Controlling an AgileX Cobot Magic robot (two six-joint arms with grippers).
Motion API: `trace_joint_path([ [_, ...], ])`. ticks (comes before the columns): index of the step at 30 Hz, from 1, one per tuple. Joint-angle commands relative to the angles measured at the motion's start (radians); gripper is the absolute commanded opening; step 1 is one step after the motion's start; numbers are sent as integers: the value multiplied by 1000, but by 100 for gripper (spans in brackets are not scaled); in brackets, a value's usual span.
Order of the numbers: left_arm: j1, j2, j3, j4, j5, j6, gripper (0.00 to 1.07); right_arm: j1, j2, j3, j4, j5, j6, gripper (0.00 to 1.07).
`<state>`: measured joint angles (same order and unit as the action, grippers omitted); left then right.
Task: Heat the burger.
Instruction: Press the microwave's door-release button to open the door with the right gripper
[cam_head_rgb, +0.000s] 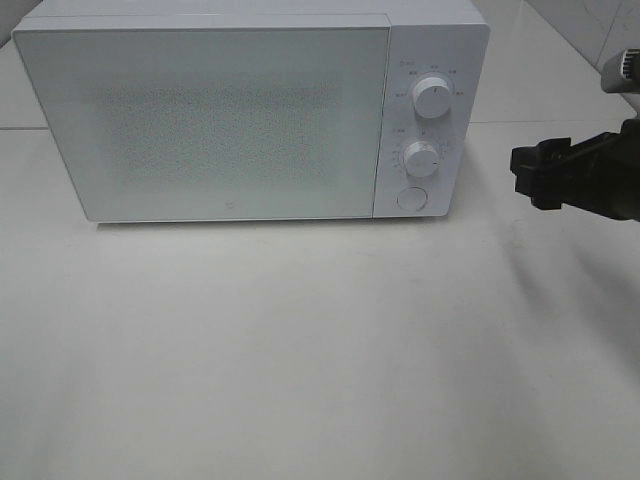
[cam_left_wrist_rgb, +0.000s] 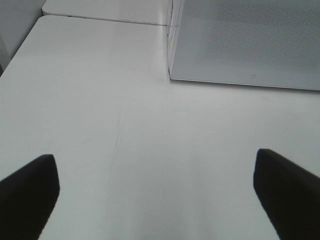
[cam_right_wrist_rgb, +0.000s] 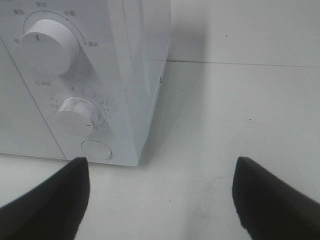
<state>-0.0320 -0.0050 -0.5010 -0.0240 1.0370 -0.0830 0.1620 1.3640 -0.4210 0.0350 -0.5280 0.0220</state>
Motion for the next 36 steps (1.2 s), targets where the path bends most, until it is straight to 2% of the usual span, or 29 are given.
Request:
trace_joint_path([
  [1,4,-22,1,-4,-5,-4,98,14,46,15,43,-118,-36,76],
  [2,4,-22,1,-4,-5,-4,98,45,91,27,104,-206,-101,76],
  [4,4,-22,1,-4,-5,-4,98,61,108,30,135,-237,-128,76],
  [5,4,-22,1,-4,-5,-4,98,109,148,32,239,-298,-192,76],
  [6,4,-22,1,-4,-5,-4,98,109,148,32,239,-298,-192,76],
  [7,4,-22,1,-4,-5,-4,98,161,182,32,344,-350,-241,76],
  [8,4,-22,1,-4,-5,-4,98,182,195,32,382,-380,-258,76],
  [14,4,-22,1,-4,-5,-4,98,290,257,32,513,-470,-289,76],
  [16,4,-22,1,-4,-5,-4,98,366,292,24,583,-515,-290,76],
  [19,4,-22,1,-4,-5,-4,98,383,301,20,603,-524,-290,76],
  [24,4,-22,1,-3,-5,-4,98,488,369,-20,686,-559,-290,76],
  [36,4,-22,1,3,-5,-4,98,545,439,-77,739,-550,-285,76],
])
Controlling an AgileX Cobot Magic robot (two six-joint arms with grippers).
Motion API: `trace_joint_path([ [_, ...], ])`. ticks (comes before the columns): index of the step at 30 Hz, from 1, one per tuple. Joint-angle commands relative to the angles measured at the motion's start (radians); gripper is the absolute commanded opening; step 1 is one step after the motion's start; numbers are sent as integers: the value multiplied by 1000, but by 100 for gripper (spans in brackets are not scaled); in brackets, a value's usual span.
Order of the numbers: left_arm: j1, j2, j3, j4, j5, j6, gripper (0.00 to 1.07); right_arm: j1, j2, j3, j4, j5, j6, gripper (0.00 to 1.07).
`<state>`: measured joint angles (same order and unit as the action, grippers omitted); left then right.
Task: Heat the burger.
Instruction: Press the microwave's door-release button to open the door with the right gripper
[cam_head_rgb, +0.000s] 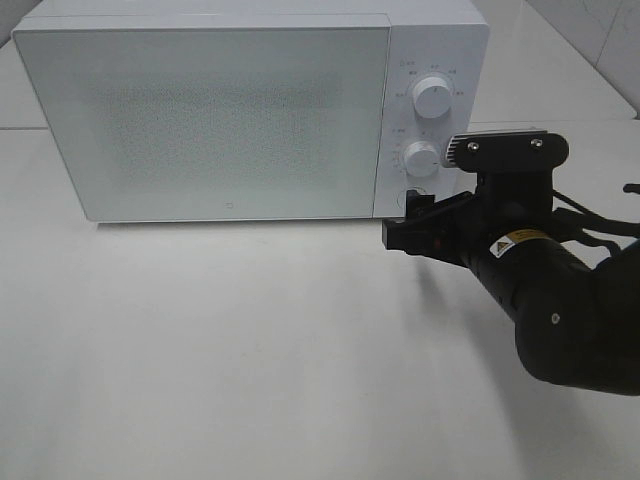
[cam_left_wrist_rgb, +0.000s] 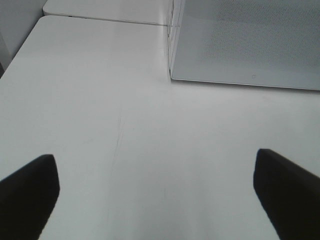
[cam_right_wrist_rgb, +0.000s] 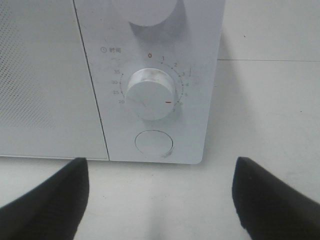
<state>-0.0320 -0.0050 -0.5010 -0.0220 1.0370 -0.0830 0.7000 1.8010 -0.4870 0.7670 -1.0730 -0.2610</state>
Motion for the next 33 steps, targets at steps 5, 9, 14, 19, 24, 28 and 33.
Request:
trace_joint_path([
  [5,4,-22,1,1,-5,-4,98,7,2,-11,8,-4,32,76],
  [9,4,-22,1,1,-5,-4,98,7,2,-11,8,-3,204,75],
  [14,4,-22,1,1,-5,-4,98,7,2,-11,8,4,445,72],
  [19,4,-22,1,1,-5,-4,98,7,2,-11,5,8,676,67],
  [24,4,-22,1,1,-5,-4,98,7,2,-11,-14,12,1020,57],
  [28,4,-22,1,1,-5,-4,98,7,2,-11,-14,11,1346,45],
  [33,4,-22,1,1,-5,-4,98,7,2,-11,-14,16,1524,25],
])
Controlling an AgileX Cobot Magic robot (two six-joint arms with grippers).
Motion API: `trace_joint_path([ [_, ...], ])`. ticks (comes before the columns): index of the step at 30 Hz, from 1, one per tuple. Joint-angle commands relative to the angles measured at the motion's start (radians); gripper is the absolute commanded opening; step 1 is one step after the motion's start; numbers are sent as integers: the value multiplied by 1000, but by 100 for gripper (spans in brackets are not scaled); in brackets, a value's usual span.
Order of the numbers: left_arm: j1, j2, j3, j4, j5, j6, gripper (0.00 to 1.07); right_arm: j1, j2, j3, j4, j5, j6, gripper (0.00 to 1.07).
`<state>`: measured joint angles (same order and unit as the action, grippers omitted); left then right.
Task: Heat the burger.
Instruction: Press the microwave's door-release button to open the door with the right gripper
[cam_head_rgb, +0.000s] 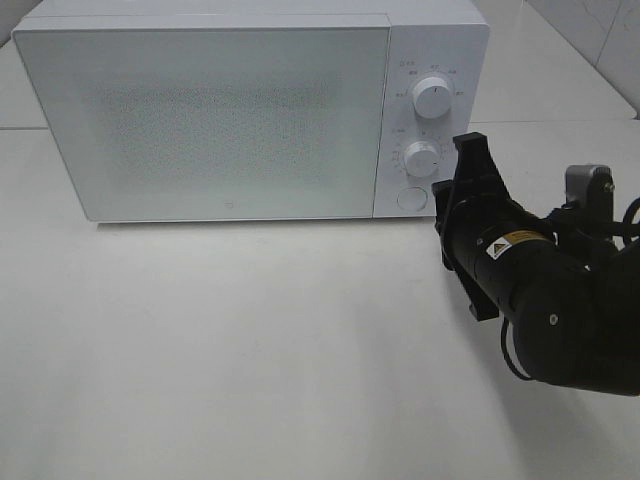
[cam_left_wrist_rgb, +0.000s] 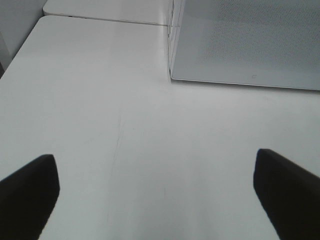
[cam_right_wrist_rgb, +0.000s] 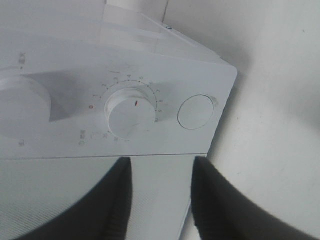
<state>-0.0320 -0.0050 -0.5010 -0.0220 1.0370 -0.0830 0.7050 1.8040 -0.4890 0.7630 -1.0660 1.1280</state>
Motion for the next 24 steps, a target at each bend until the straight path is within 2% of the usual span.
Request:
trace_joint_path([
  [1,4,-22,1,1,-5,-4,98,2,-1,-9,-10,21,182,16],
  [2,4,-22,1,1,-5,-4,98,2,-1,-9,-10,21,182,16],
  [4,4,-22,1,1,-5,-4,98,2,-1,-9,-7,52,209,5],
  [5,4,-22,1,1,-5,-4,98,2,-1,-9,-7,52,209,5],
  [6,4,-22,1,1,-5,-4,98,2,-1,-9,-7,67,217,0],
  [19,4,-22,1,1,-5,-4,98,-17,15,-17,-2,83,214,0],
  [24,4,-22,1,1,-5,-4,98,-37,70,-62,-11,85,211,0],
])
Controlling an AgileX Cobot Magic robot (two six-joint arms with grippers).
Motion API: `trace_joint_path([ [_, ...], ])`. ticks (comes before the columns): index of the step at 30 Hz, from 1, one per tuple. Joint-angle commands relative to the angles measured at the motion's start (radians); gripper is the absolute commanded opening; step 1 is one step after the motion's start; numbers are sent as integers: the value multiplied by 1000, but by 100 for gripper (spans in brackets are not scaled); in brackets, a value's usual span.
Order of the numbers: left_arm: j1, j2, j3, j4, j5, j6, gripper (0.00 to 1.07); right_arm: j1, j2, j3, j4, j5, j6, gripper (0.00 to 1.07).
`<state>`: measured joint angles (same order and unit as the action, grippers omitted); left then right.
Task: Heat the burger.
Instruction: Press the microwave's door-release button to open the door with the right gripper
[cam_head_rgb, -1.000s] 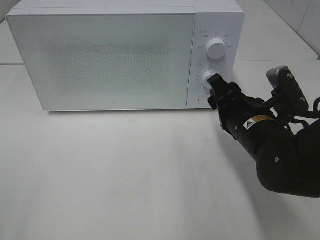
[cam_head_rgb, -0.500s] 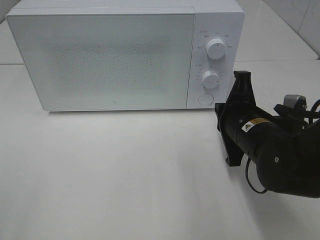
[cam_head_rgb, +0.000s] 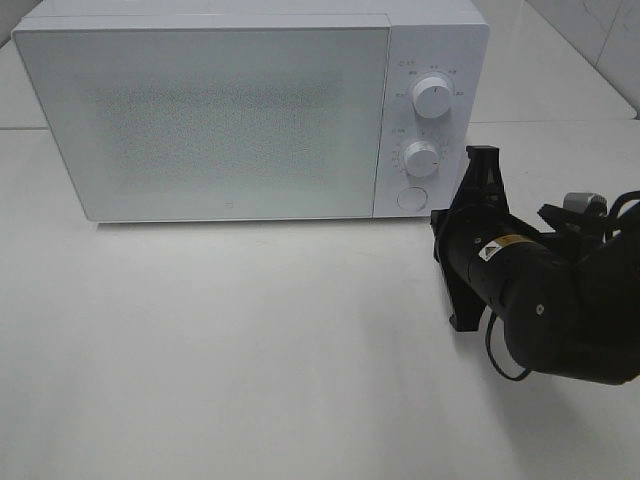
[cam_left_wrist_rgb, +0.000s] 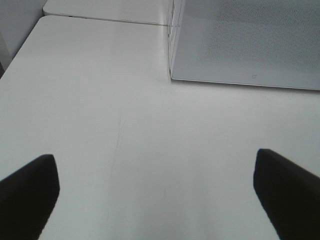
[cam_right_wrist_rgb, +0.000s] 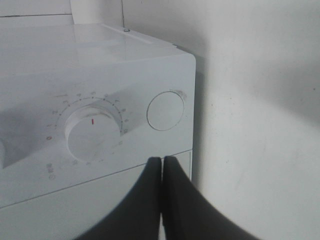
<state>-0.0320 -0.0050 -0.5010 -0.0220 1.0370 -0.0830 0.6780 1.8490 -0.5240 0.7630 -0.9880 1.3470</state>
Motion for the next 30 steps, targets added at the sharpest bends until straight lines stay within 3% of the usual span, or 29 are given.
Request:
trace_joint_path([
  [1,4,-22,1,1,-5,-4,98,-10,44,-48,-11,8,-8,0],
  [16,4,-22,1,1,-5,-4,98,-88,174,-210,-88,59,-12,0],
  [30,4,-22,1,1,-5,-4,98,-120,245,-287,-89,56,-22,0],
])
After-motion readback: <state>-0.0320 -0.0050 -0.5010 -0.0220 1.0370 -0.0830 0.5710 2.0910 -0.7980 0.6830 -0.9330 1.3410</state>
